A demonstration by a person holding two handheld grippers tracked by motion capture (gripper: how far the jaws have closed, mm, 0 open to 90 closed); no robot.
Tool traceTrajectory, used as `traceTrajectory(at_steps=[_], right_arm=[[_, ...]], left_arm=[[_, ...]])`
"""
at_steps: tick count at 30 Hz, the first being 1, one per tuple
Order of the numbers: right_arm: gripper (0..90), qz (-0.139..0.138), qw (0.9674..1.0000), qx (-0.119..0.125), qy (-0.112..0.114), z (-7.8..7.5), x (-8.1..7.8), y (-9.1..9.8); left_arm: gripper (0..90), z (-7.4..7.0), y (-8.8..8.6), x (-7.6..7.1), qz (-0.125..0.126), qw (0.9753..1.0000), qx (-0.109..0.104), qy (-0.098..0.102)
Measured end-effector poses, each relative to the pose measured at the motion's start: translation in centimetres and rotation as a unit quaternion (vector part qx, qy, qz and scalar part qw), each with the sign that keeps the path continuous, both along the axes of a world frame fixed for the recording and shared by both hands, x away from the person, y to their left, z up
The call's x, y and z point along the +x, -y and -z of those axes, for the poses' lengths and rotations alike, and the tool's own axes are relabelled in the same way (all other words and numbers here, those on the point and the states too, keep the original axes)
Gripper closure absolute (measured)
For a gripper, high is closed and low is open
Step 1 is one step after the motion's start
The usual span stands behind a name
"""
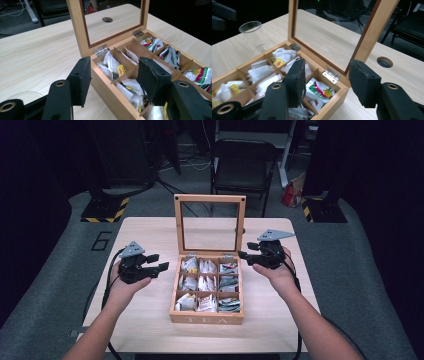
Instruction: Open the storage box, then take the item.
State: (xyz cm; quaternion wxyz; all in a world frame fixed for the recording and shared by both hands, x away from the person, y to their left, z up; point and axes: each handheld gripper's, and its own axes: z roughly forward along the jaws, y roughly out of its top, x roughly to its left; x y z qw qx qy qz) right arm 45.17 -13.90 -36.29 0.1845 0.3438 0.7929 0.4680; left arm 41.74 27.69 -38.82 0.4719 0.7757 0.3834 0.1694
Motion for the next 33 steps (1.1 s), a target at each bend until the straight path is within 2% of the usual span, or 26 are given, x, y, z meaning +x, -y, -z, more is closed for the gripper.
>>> traceTrajectory(at_steps=[3, 5, 10, 16, 21, 25, 33], right_arm=[[41.7, 0.004, 0.9999, 0.005, 0.009, 0.0, -1.5, 0.6], [40.4, 0.005, 0.9999, 0.005, 0.012, 0.0, -1.9, 0.7], [32.8, 0.001, 0.9999, -0.003, 0.016, 0.6, -3.8, 1.3], [32.7, -0.004, 0.9996, -0.02, 0.017, 1.7, -4.9, 1.5], [34.8, -0.009, 0.9995, -0.026, 0.014, 2.8, -5.9, 1.4], [36.1, -0.003, 0.9997, -0.02, 0.011, 3.5, -6.5, 1.6], [36.9, 0.012, 0.9999, -0.003, 0.003, 5.0, -7.0, 2.5]], left_arm=[[43.5, 0.2, -0.1, -0.2, -0.004, 1.0, 0.002, -0.001], [43.1, 0.3, -0.3, -0.3, -0.005, 1.0, 0.005, 0.0], [41.3, 0.3, -0.5, -0.9, -0.005, 1.0, 0.001, 0.002], [40.9, 0.6, -0.5, -1.4, -0.005, 1.0, 0.001, 0.005], [41.6, 1.1, -0.3, -1.8, 0.004, 1.0, 0.0, -0.001], [42.6, 1.6, -0.3, -2.1, 0.009, 0.9999, -0.004, -0.008], [42.7, 2.4, -0.3, -3.4, 0.018, 0.9998, -0.011, -0.001]])
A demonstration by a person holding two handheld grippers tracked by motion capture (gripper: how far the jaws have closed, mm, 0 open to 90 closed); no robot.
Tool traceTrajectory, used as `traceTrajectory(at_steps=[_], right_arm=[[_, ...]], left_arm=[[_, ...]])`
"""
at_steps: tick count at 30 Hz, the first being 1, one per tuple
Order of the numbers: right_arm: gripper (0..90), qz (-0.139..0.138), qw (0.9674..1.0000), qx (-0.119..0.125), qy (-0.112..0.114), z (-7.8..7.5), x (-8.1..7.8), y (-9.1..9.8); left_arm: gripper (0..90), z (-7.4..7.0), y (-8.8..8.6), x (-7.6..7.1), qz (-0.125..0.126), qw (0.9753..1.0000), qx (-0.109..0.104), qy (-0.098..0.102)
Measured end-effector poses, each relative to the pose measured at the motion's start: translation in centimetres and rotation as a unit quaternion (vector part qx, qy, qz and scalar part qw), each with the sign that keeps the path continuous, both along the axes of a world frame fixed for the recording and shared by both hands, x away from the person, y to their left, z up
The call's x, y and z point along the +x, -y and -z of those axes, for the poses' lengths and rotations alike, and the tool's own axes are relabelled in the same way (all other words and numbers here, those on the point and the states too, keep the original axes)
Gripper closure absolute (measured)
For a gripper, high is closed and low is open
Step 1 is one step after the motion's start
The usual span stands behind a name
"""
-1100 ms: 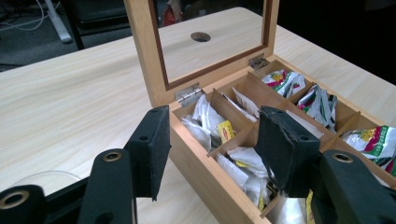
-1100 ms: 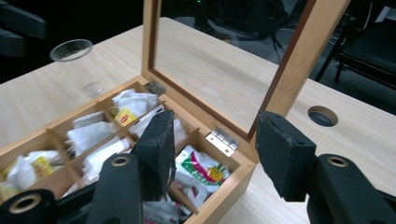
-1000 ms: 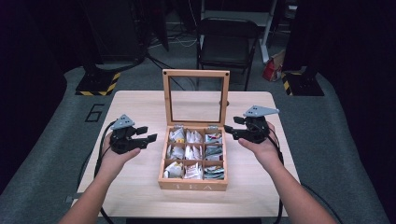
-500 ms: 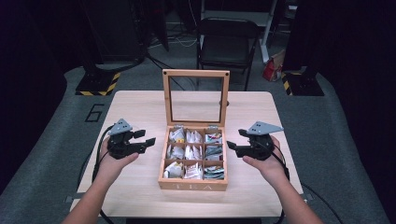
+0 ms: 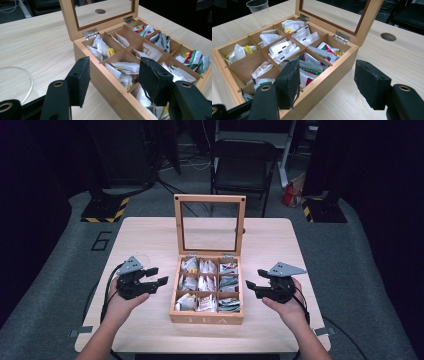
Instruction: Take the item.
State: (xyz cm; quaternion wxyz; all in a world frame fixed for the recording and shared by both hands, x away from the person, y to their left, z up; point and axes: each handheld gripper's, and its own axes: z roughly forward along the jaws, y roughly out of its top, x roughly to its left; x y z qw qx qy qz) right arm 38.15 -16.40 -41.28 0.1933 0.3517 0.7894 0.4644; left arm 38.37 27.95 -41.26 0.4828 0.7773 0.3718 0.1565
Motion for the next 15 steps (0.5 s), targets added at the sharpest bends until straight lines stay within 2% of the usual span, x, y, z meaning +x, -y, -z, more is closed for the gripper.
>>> traceTrajectory(at_steps=[6, 15], right_arm=[[39.6, -0.001, 1.0, -0.006, 0.0, 0.9, -0.3, 0.1], [40.9, 0.003, 0.9999, -0.01, -0.006, 1.9, -0.4, 0.3]], left_arm=[[46.2, 0.5, 0.6, -0.7, 0.019, 0.9998, 0.01, 0.004], [50.3, 1.6, 1.8, -1.2, 0.037, 0.9991, 0.02, -0.002]])
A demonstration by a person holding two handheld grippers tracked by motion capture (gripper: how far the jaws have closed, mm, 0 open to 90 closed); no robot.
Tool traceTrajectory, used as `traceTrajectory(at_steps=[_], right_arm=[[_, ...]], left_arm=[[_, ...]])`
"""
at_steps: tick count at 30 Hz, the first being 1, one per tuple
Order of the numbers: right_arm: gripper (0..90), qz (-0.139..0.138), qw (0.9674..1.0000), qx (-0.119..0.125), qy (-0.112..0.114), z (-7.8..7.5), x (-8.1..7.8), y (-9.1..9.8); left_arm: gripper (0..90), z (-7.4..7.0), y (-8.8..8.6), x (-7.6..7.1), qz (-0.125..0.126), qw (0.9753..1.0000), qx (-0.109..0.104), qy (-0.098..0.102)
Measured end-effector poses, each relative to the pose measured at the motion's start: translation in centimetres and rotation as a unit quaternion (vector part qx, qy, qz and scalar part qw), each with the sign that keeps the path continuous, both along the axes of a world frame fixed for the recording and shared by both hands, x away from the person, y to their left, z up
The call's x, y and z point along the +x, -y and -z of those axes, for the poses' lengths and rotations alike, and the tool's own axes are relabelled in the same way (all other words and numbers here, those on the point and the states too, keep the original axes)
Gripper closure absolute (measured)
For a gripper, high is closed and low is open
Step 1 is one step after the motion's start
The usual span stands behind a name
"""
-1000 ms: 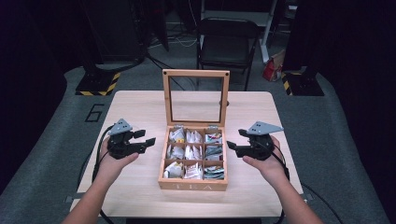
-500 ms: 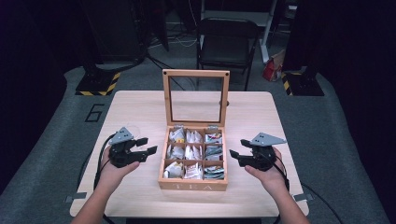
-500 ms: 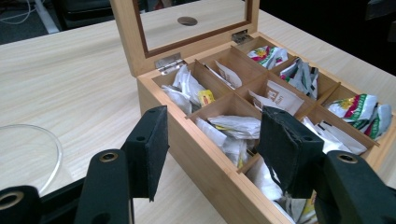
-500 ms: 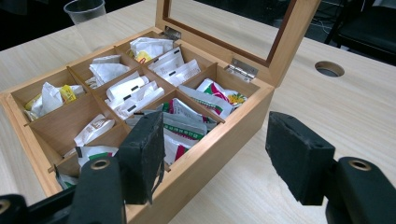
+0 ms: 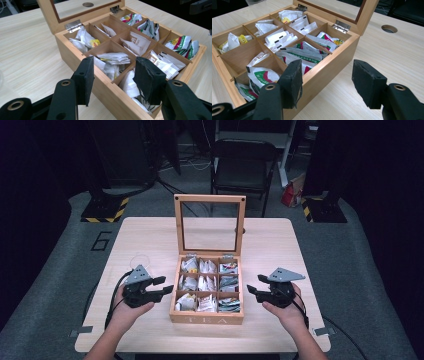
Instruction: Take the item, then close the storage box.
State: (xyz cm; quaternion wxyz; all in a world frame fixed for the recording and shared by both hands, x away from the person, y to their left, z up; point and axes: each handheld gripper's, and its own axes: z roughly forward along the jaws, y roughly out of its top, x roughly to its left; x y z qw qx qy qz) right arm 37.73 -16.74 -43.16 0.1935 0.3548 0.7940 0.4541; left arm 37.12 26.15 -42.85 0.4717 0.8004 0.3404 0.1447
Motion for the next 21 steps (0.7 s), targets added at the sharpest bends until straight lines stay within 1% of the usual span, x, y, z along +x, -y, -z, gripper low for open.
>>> traceTrajectory(at_steps=[1, 2, 3, 6, 7, 8, 9, 12, 13, 14, 16, 18, 21], right_arm=[[40.9, 0.003, 1.0, 0.003, -0.001, 0.1, 0.0, 0.0], [40.9, 0.004, 1.0, 0.002, -0.004, 0.2, 0.0, 0.0], [40.9, 0.005, 1.0, 0.003, -0.006, 0.4, 0.0, 0.1], [42.2, 0.004, 1.0, 0.004, -0.007, 0.6, 0.0, 0.2], [43.7, 0.008, 0.9999, 0.004, -0.008, 0.7, 0.0, 0.2], [44.6, 0.011, 0.9999, 0.001, 0.0, 0.7, 0.0, 0.3], [44.8, 0.016, 0.9999, 0.001, 0.003, 0.8, -0.1, 0.4], [45.1, 0.02, 0.9998, 0.006, -0.001, 0.9, 0.0, 0.7], [45.3, 0.022, 0.9997, 0.005, -0.002, 0.9, 0.0, 0.8], [45.3, 0.024, 0.9997, 0.007, -0.007, 1.0, 0.0, 0.8], [45.9, 0.023, 0.9997, 0.007, -0.011, 1.2, 0.1, 0.9], [45.9, 0.025, 0.9996, 0.006, -0.012, 1.3, 0.1, 0.9], [45.9, 0.025, 0.9996, 0.002, -0.014, 1.5, 0.2, 0.8]], left_arm=[[50.6, 0.2, 0.2, -0.1, 0.001, 1.0, 0.0, 0.0], [50.9, 0.3, 0.3, -0.1, 0.009, 0.9999, 0.007, -0.002], [51.0, 0.5, 0.5, -0.1, 0.006, 1.0, 0.005, -0.004], [51.8, 0.9, 0.8, -0.2, 0.007, 0.9999, 0.01, -0.012], [52.7, 1.1, 0.8, -0.2, 0.006, 0.9998, 0.011, -0.012], [53.2, 1.1, 0.8, -0.3, 0.007, 0.9998, 0.011, -0.016], [53.5, 1.3, 0.9, -0.4, 0.006, 0.9998, 0.009, -0.015], [54.2, 1.4, 1.0, -0.6, 0.015, 0.9997, 0.01, -0.016], [54.5, 1.4, 1.2, -0.6, 0.014, 0.9998, 0.008, -0.013], [54.8, 1.5, 1.3, -0.7, 0.015, 0.9998, 0.008, -0.014], [54.8, 1.5, 1.5, -0.7, 0.017, 0.9998, 0.006, -0.011], [54.8, 1.6, 1.7, -0.8, 0.022, 0.9996, 0.005, -0.014], [54.8, 1.9, 2.0, -0.8, 0.029, 0.9995, 0.01, -0.012]])
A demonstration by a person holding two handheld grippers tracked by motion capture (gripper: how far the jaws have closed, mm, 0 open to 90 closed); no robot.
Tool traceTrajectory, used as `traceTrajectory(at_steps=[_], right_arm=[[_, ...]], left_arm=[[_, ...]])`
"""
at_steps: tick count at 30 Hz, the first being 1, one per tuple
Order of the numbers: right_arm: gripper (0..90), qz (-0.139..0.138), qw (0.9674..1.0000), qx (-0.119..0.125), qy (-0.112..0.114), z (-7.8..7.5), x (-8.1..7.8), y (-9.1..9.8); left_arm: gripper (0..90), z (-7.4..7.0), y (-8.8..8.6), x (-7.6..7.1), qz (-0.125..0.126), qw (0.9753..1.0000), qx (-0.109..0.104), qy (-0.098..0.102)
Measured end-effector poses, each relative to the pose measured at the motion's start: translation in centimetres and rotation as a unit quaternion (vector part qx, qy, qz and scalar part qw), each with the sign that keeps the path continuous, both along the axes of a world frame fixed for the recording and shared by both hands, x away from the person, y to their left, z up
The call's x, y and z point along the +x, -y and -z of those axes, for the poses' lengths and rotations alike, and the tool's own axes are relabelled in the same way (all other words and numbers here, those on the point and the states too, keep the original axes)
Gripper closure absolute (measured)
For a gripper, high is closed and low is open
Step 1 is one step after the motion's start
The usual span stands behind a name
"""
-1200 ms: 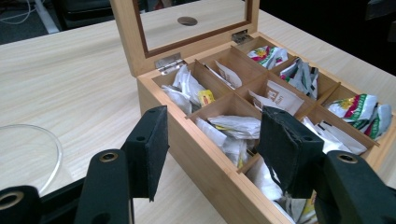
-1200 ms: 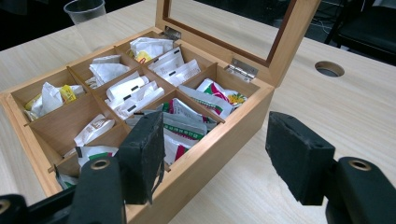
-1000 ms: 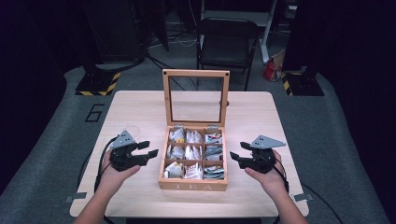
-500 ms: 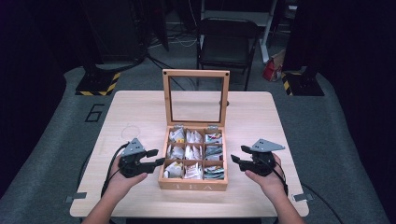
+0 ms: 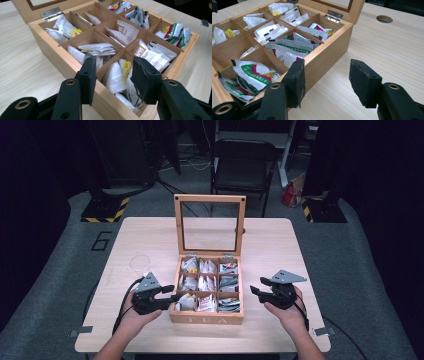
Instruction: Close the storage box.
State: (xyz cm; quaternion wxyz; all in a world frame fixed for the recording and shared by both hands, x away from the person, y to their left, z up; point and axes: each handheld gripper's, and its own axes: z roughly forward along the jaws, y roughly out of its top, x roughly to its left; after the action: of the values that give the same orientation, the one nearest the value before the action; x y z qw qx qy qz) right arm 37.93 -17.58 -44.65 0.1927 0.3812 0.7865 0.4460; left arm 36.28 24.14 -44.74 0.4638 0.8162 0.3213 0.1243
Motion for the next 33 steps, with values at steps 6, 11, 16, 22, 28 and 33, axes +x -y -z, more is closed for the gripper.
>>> traceTrajectory(at_steps=[6, 11, 16, 22, 28, 33], right_arm=[[45.9, -0.001, 1.0, -0.002, -0.004, 0.3, 0.1, 0.1], [45.9, -0.001, 1.0, 0.0, -0.005, 0.3, 0.1, 0.1], [45.9, -0.001, 1.0, -0.001, -0.008, 0.4, 0.1, 0.0], [45.9, -0.001, 1.0, -0.002, -0.009, 0.5, 0.1, 0.0], [45.8, 0.005, 0.9999, 0.002, -0.014, 0.6, 0.1, 0.0], [45.7, 0.004, 0.9999, 0.001, -0.014, 0.6, 0.1, 0.1]], left_arm=[[56.4, 0.6, 1.0, -0.1, 0.014, 0.9999, 0.006, -0.007], [57.6, 1.0, 1.6, 0.0, 0.027, 0.9995, 0.012, -0.011], [61.1, 1.4, 2.1, 0.1, 0.033, 0.9993, 0.013, -0.015], [66.3, 1.7, 2.5, 0.2, 0.04, 0.9988, 0.018, -0.021], [76.1, 1.7, 2.6, 0.0, 0.05, 0.9982, 0.017, -0.028], [87.4, 1.6, 2.6, -0.1, 0.059, 0.9979, 0.019, -0.022]])
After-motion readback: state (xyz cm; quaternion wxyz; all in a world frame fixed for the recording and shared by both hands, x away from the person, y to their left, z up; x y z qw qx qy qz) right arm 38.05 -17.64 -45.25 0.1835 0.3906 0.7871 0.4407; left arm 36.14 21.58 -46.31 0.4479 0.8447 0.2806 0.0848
